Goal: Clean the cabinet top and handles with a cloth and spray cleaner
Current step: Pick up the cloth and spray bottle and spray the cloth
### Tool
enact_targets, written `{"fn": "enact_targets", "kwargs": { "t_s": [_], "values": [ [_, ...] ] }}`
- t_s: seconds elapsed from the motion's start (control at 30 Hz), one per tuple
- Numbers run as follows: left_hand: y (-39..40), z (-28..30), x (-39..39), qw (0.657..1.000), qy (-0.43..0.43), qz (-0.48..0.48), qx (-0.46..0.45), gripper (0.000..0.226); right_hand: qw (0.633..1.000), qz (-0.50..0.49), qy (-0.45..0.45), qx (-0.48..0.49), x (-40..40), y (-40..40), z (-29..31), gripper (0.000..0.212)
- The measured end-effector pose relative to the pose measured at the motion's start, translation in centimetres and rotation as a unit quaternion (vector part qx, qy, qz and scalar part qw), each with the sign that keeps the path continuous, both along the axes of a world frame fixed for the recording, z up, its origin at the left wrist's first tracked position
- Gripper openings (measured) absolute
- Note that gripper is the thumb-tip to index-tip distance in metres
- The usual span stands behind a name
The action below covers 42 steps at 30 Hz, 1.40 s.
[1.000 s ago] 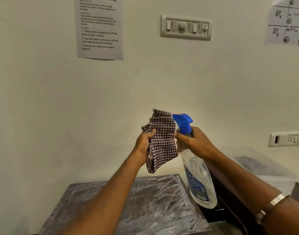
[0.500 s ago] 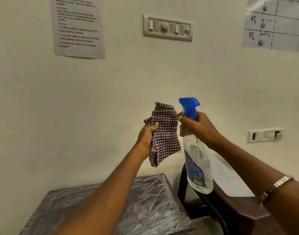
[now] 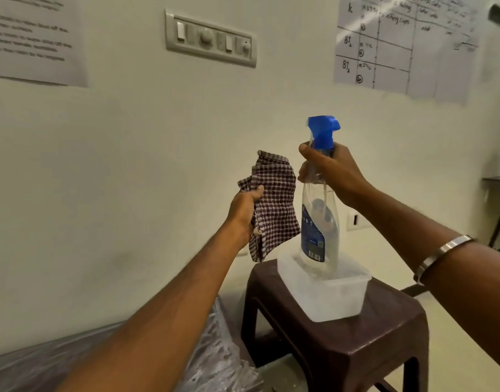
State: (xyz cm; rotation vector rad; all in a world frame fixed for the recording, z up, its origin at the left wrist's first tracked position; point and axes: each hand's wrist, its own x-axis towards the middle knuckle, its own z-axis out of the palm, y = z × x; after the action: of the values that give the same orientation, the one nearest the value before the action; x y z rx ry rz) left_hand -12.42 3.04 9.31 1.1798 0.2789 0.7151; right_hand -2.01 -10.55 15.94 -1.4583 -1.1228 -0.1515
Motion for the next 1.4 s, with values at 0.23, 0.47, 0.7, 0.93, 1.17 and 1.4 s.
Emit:
{"fn": "enact_targets", "kwargs": {
  "t_s": [0.23, 0.47, 0.7, 0.93, 1.17, 1.4],
  "values": [
    [-1.5, 0.4, 4.6, 1.000, -0.012, -0.005, 0.003, 0.027, 0.998, -0.049, 0.002, 0.025, 4.7, -1.3, -0.4, 0.042],
    [-0.8, -1.4, 6.9, 1.000, -0.013, 0.018, -0.007, 0.027, 0.997, -0.075, 0.030, -0.009, 7.5, -0.2, -5.7, 0.053],
    [0.8, -2.6, 7.2, 0.997, 0.009, 0.065, 0.033, 0.026, 0.994, -0.086, 0.066, -0.034, 8.4, 1.4, -10.5, 0.043],
    [1.2, -3.3, 6.8, 0.997, 0.021, 0.057, 0.038, 0.025, 0.991, -0.090, 0.096, -0.030, 8.4, 1.3, -12.2, 0.053],
    [1.7, -3.4, 5.0, 0.995, 0.069, 0.063, 0.039, 0.027, 0.980, -0.155, 0.091, -0.084, 7.9, 1.0, -12.1, 0.059],
    [2.2, -2.6, 2.5, 0.991, 0.101, 0.080, 0.045, 0.022, 0.961, -0.199, 0.134, -0.139, 6.8, 0.9, -12.2, 0.094]
  ]
}}
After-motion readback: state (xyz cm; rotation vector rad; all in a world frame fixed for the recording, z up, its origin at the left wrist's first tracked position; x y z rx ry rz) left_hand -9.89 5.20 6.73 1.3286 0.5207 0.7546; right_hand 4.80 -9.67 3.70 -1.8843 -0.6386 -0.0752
